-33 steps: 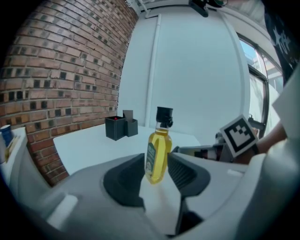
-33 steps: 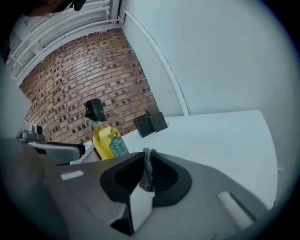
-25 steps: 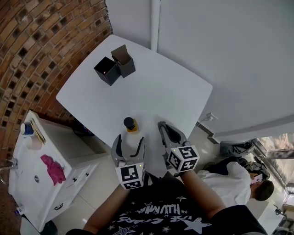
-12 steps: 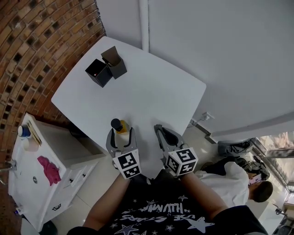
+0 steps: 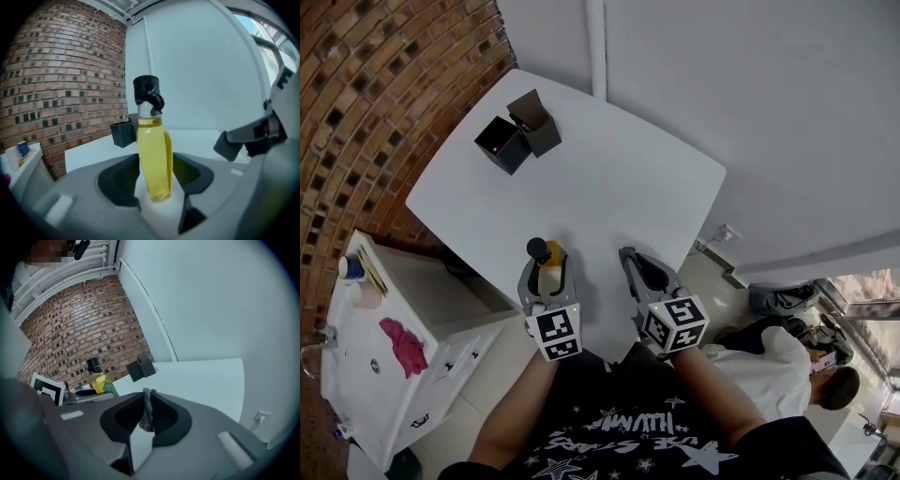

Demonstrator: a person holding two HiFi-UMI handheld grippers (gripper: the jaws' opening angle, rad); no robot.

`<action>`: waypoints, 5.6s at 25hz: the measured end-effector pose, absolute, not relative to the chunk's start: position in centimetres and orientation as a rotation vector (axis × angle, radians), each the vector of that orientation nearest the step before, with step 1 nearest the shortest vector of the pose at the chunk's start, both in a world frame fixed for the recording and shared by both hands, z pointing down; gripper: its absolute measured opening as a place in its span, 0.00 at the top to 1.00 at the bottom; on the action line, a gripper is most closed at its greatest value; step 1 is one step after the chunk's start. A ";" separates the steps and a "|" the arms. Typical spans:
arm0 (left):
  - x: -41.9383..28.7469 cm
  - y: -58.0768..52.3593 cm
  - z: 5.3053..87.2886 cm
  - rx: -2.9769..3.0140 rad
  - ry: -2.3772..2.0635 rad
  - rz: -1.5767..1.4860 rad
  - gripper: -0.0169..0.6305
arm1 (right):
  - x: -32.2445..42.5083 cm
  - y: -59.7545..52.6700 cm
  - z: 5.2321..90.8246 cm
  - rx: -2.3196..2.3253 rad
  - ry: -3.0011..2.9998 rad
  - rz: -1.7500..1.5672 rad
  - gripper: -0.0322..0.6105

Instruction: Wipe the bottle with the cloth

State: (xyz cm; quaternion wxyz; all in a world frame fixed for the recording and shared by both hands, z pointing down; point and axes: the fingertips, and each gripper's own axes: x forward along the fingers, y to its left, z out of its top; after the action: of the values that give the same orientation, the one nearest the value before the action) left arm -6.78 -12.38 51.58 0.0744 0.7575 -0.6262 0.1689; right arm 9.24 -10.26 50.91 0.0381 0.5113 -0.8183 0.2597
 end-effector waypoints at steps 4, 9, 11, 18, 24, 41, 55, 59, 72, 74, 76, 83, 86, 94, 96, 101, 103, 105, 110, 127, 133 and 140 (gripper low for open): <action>-6.8 -12.5 51.7 2.421 -1.734 0.515 0.63 | 8.2 -10.2 50.5 1.573 -2.504 0.790 0.89; -6.9 -12.3 51.6 2.616 -1.486 0.495 0.64 | 6.5 -10.3 49.9 1.579 -2.511 0.779 0.89; -6.9 -12.2 51.6 2.695 -1.367 0.493 0.64 | 5.8 -10.3 49.8 1.576 -2.513 0.778 0.89; -6.4 -11.2 51.5 2.907 -0.917 0.501 0.64 | 3.3 -10.5 49.7 1.577 -2.502 0.772 0.89; -6.2 -10.2 51.4 2.998 -0.566 0.497 0.65 | 1.1 -10.7 49.3 1.601 -2.492 0.775 0.89; -7.5 -10.5 50.0 2.957 -0.668 0.450 0.45 | 0.1 -11.9 48.1 1.606 -2.523 0.811 0.89; -8.7 -9.2 50.8 2.613 -1.219 0.381 0.45 | -2.2 -13.6 44.9 1.123 -2.780 0.980 0.89; -8.6 -9.3 50.7 2.595 -1.290 0.375 0.45 | -2.2 -13.7 46.3 1.116 -2.756 1.055 0.89; -9.2 -8.3 51.0 2.484 -1.466 0.361 0.45 | -2.5 -13.5 53.3 1.082 -2.625 1.151 0.89; -9.1 -8.3 51.2 2.457 -1.491 0.356 0.45 | -2.6 -13.5 54.2 1.066 -2.609 1.137 0.89; -8.9 -8.2 51.2 2.427 -1.514 0.350 0.45 | -2.5 -13.3 54.8 1.059 -2.594 1.110 0.89; -7.6 -8.8 51.1 2.255 -1.620 0.295 0.45 | 1.2 -13.3 52.9 1.197 -2.608 1.021 0.89; -7.5 -9.3 51.0 2.178 -1.749 0.303 0.40 | 3.0 -13.1 51.5 1.241 -2.629 0.996 0.89; -7.0 -11.4 53.2 1.899 -2.006 0.347 0.33 | 5.4 -11.8 49.9 1.290 -2.657 1.003 0.89; -7.9 -12.0 53.1 1.833 -2.087 0.347 0.33 | 5.8 -11.3 49.8 1.294 -2.657 1.012 0.89; -9.6 -12.7 52.4 1.718 -2.224 0.357 0.34 | 6.8 -10.5 50.3 1.293 -2.646 1.037 0.89; -9.6 -12.8 52.1 1.732 -2.233 0.362 0.37 | 7.1 -10.4 50.5 1.294 -2.642 1.050 0.89; -9.1 -12.8 51.9 1.770 -2.221 0.375 0.46 | 7.2 -10.4 50.6 1.298 -2.640 1.061 0.89; -8.6 -12.6 51.7 1.854 -2.191 0.389 0.58 | 6.8 -10.6 50.2 1.290 -2.653 1.062 0.89; -6.7 -12.2 51.3 2.568 -1.523 0.349 0.58 | 3.9 -10.6 49.6 1.272 -2.674 1.086 0.89; -6.2 -11.7 51.1 2.755 -1.249 0.349 0.58 | 2.8 -11.6 49.6 1.314 -2.653 1.085 0.89; -5.2 -10.4 50.4 2.928 -0.845 0.414 0.58 | 1.6 -12.5 49.3 1.372 -2.634 1.104 0.89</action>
State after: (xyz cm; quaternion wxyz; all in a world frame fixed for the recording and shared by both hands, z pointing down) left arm -5.24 -10.41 50.36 0.0332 0.9515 -0.2746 0.1346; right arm 1.62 -12.54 49.30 -0.0137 0.4330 -0.8313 0.3483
